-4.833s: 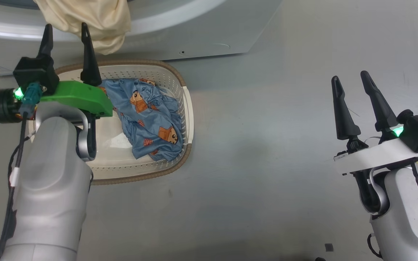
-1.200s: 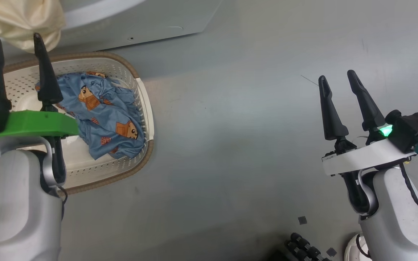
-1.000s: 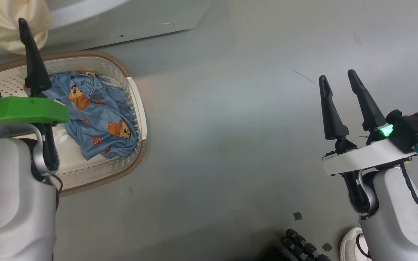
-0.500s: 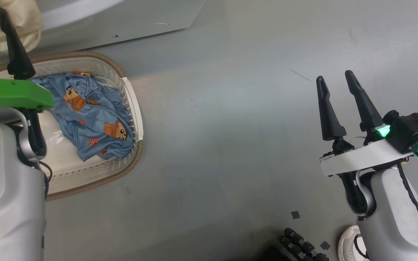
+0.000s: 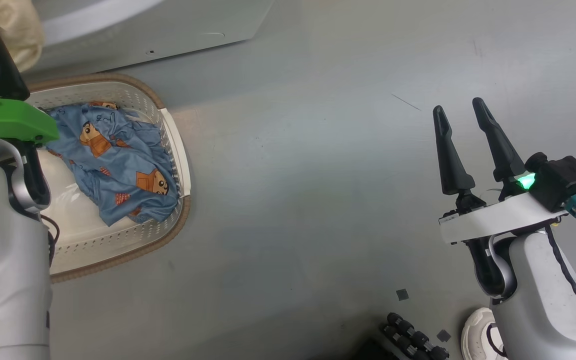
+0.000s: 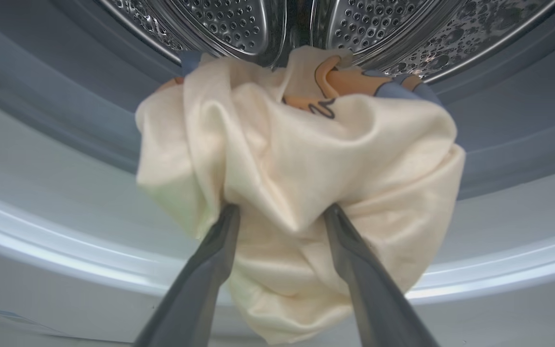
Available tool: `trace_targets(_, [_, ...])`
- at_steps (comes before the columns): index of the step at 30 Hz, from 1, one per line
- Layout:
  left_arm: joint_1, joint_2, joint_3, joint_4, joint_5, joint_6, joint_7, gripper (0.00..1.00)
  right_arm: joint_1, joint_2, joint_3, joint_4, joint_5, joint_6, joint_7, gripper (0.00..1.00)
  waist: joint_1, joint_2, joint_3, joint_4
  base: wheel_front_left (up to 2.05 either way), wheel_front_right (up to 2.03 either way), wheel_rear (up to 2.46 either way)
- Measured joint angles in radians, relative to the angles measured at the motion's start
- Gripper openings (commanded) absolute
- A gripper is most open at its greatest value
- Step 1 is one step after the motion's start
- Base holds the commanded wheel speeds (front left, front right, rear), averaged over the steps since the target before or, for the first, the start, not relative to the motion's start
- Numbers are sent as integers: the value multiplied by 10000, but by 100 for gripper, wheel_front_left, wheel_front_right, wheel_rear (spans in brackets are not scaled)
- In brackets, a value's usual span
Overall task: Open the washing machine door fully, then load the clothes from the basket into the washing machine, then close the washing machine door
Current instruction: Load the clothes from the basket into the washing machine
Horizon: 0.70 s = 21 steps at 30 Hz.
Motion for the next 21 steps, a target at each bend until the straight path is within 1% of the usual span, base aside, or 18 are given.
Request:
trace_targets(3, [-155, -6, -17, 169, 0, 0, -36, 50, 0, 6, -2, 0, 0, 0, 0, 100, 0, 0, -2, -46, 0, 0, 0])
trace_targets(4, [-174, -8, -27, 242, 0, 0, -109, 48, 0, 6, -2, 0, 0, 0, 0, 100, 0, 0, -3, -59, 0, 0, 0])
trace_targets(6, [-200, -6, -44, 314, 2, 0, -125, 37, 0, 12, -2, 4, 2, 0, 0, 100, 0, 0, -9, -79, 0, 0, 0])
trace_targets(8, [-240, -8, -84, 401, 2, 0, -207, 32, 0, 15, -2, 12, 2, 0, 0, 100, 0, 0, -15, -93, 0, 0, 0])
trace_targets(9, [-240, -8, -84, 401, 2, 0, -207, 25, 0, 15, -2, 12, 2, 0, 0, 100, 0, 0, -15, -93, 0, 0, 0])
trace_targets(10, [-267, -10, -100, 462, 2, 0, -209, 25, 0, 19, -2, 15, 2, 0, 0, 100, 0, 0, -21, -99, 0, 0, 0])
trace_targets(12, [-310, -15, -146, 573, 4, -4, -211, 18, 0, 29, -8, 27, 2, 0, 0, 100, 0, 0, -31, -105, 0, 0, 0])
trace_targets(16, [-365, -71, -182, 681, 4, -42, -267, 0, 0, 52, -48, 48, 2, 0, 0, 100, 0, 0, -63, -91, 0, 0, 0])
trace_targets(21, [-400, -115, -142, 786, 4, -42, -322, 0, 0, 58, -125, 56, 4, 0, 0, 100, 0, 0, -130, -28, 0, 0, 0])
